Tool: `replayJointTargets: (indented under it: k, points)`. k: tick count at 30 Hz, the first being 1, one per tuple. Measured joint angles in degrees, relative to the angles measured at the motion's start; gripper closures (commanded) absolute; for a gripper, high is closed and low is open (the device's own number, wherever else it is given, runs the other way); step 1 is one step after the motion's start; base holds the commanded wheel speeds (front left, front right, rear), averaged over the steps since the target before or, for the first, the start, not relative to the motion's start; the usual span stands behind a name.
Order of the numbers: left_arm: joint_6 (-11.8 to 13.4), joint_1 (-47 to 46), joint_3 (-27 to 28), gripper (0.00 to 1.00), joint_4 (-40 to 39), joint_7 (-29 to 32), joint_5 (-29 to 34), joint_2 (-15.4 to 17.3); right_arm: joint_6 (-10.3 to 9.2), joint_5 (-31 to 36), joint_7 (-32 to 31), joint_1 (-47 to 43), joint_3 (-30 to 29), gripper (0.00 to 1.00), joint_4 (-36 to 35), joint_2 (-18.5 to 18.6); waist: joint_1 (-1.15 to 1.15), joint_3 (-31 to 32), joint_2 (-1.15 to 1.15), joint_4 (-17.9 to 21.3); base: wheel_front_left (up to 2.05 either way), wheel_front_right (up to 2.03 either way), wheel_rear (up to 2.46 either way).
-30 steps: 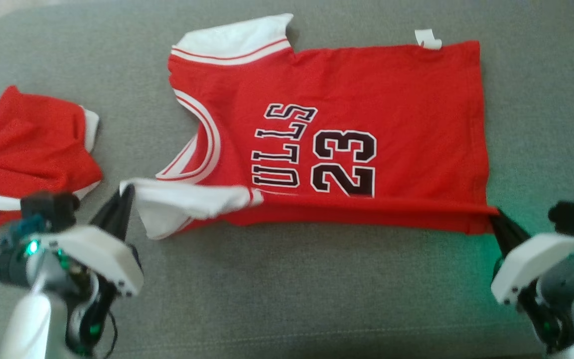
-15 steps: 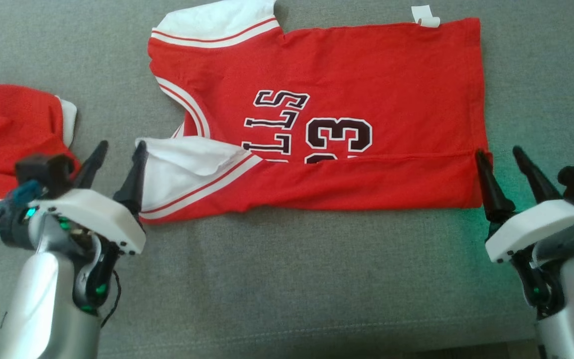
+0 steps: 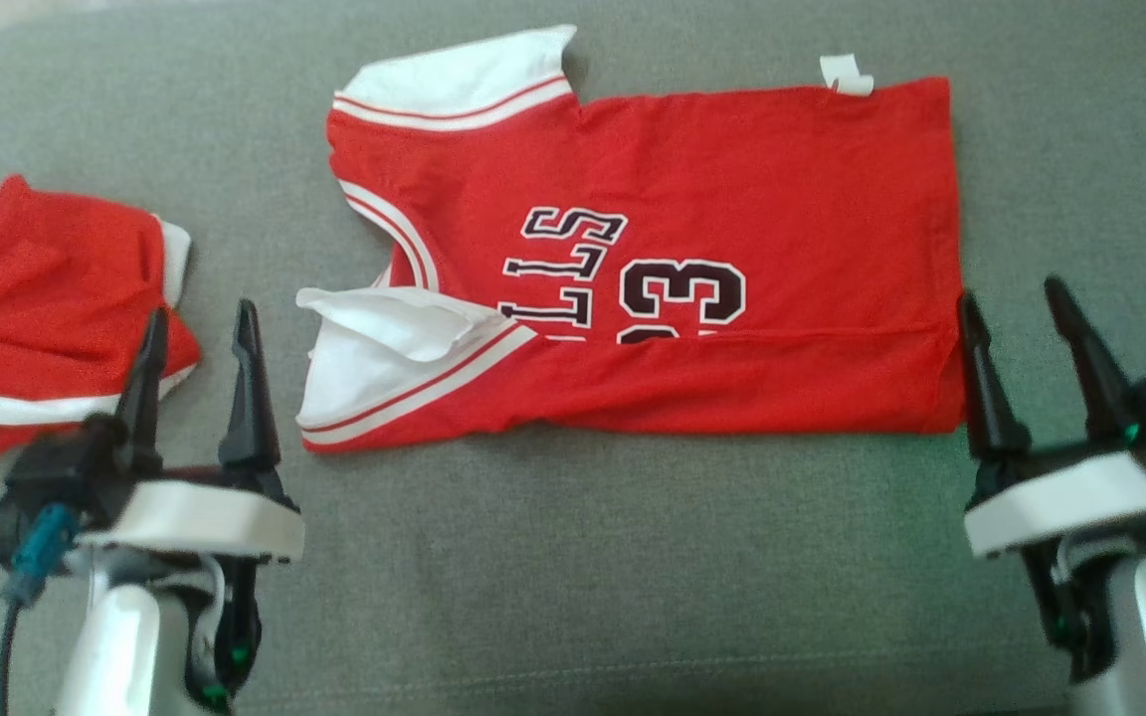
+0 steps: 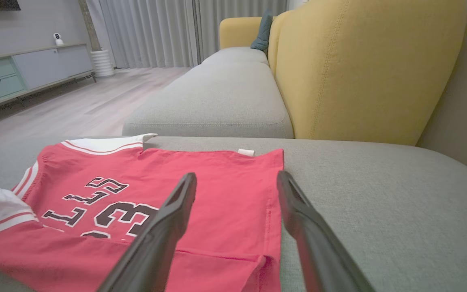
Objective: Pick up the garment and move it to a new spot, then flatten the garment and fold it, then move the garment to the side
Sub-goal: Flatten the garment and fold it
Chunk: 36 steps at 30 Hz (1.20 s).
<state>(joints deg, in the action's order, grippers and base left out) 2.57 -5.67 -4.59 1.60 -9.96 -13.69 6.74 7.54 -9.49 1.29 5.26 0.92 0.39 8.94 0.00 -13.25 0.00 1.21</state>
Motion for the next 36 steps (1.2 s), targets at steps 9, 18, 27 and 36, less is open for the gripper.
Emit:
replayJointTargets:
  k: [9, 18, 27, 36]
  points:
    - [1.56, 6.44, -0.81, 0.0, -1.92, -0.12, 1.07, -0.15, 0.0, -0.08, -1.4, -6.86, -1.11, 0.0, -3.43, -2.96, 0.0, 3.38, 0.0, -0.41, 0.0, 0.0, 0.0]
    - [1.55, 6.91, -1.69, 0.0, -0.75, 0.03, 1.03, -0.13, 0.0, -0.09, -2.3, -7.49, -1.23, 0.0, -3.42, -3.15, 0.0, 4.66, 0.0, -0.15, 0.0, 0.0, 0.0]
    - [1.53, 6.91, -2.15, 0.0, 0.24, 0.03, 0.99, -0.12, 0.0, -0.09, -2.33, -8.29, -1.24, 0.0, -3.28, -3.18, 0.0, 4.78, 0.0, -0.04, 0.0, 0.0, 0.0]
    - [-1.41, 5.78, -4.67, 0.0, 5.04, 2.15, -1.38, -0.15, 0.0, -0.1, -3.44, -8.15, -1.2, 0.0, -1.76, -3.25, 0.0, 2.88, 0.0, -0.23, 0.0, 0.0, 0.0]
